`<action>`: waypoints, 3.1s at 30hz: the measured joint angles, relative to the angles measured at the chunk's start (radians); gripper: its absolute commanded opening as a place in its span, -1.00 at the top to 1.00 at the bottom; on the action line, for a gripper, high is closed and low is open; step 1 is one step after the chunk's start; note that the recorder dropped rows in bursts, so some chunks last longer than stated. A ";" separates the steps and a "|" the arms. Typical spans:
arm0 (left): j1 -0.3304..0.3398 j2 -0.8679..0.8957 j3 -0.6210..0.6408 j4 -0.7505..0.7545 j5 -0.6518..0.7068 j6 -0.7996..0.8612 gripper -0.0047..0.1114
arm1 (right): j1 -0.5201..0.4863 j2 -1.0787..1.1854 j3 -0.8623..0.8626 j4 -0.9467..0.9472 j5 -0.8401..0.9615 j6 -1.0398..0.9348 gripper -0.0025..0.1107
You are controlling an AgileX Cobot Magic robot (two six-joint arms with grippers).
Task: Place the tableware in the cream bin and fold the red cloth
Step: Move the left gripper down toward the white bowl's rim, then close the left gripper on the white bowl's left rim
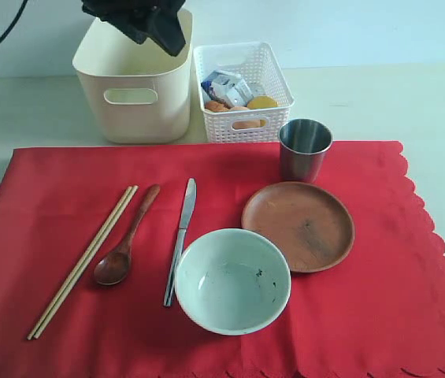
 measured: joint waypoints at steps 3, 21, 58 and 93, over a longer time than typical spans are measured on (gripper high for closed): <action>0.013 -0.031 0.031 0.000 0.002 0.000 -0.08 | 0.000 0.000 0.000 0.000 0.002 0.000 0.96; 0.027 -0.170 0.257 -0.013 0.015 -0.004 -0.08 | 0.000 0.000 0.000 0.000 0.005 0.004 0.96; -0.093 -0.098 0.662 -0.160 -0.177 0.178 -0.31 | -0.220 -0.084 0.000 0.023 0.010 0.004 0.96; -0.195 0.088 0.669 -0.166 -0.422 0.158 0.35 | -0.389 -0.301 0.428 0.026 -0.049 0.004 0.96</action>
